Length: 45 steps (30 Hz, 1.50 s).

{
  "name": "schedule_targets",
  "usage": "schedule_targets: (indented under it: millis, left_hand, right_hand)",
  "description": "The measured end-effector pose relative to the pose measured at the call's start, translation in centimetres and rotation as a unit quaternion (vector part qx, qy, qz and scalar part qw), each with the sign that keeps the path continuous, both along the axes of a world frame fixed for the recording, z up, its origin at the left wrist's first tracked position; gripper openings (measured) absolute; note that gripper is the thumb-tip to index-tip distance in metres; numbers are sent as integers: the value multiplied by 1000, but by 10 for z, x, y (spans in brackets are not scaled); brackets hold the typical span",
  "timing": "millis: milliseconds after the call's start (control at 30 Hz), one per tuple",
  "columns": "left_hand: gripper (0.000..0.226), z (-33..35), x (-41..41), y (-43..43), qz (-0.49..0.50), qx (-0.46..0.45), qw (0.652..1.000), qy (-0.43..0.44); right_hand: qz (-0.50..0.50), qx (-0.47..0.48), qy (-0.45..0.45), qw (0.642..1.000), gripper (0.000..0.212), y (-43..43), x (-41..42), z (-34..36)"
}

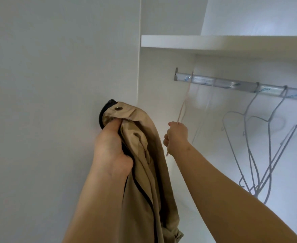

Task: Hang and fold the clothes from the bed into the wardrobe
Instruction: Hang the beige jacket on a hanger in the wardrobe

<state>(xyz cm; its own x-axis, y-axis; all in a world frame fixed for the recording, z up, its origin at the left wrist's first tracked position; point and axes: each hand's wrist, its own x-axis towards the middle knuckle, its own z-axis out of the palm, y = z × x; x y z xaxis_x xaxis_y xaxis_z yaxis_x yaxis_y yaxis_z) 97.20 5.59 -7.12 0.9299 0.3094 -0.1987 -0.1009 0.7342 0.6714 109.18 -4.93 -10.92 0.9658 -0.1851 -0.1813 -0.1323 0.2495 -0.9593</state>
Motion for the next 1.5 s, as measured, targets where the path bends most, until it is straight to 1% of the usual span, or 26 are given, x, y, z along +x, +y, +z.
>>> schedule_targets:
  millis: [100,167,333,467,633,700,733,800,833,867,933,1033,1100,1200,1333,1400,1500]
  left_hand:
    - [22,4,-4,-6,0,24,1000,7]
    - [22,4,-7,-8,0,23,1000,12]
    - [23,4,-24,-15,-20,49,998,30]
    - [27,2,-42,-22,-31,86,995,38]
    - [23,-9,-72,-31,-36,119,991,52]
    - [21,-14,-84,-36,-38,127,990,56]
    - [22,-17,-89,-39,-40,132,989,57]
    - [23,-20,-99,-43,-38,144,987,64]
    - [23,-21,-103,-44,-36,152,985,67]
    - [22,-22,-107,-46,-36,161,984,71]
    - [21,-22,-112,-47,-36,185,979,80]
    - [20,-23,-116,-50,-44,220,971,87]
    - [18,-22,-118,-49,-55,245,964,89]
    - [19,-21,-118,-43,-76,276,954,95]
    - [19,-20,-118,-29,-85,306,941,114]
    - [23,-20,-118,-21,-85,309,939,124]
    - [28,-20,-116,-14,-83,308,939,132]
  right_hand:
    - [0,-52,-8,999,22,-18,-12,6]
    - [13,-62,-29,998,17,-26,-24,7]
    - [38,-62,-67,995,11,-58,-72,3]
    - [41,-71,-85,993,11,-98,-117,-11]
    - [30,-77,-116,990,21,-134,-186,-49]
    - [27,-98,-124,987,23,-144,-210,-67]
    - [32,-107,-122,986,20,-148,-219,-71]
    - [49,-96,-107,988,6,-154,-227,-73]
    - [49,-87,-91,991,5,-156,-228,-71]
    - [41,-85,-73,993,7,-159,-228,-69]
    - [18,-111,-46,993,15,-163,-230,-66]
    - [15,-145,-49,988,29,-171,-243,-72]
    - [23,-133,-77,988,29,-177,-251,-75]
    - [46,-98,-101,989,22,-182,-254,-70]
    - [-4,-122,-78,989,31,-189,-248,-63]
    - [-28,-99,-66,993,33,-193,-247,-62]
    - [-44,-66,-61,995,29,-196,-247,-59]
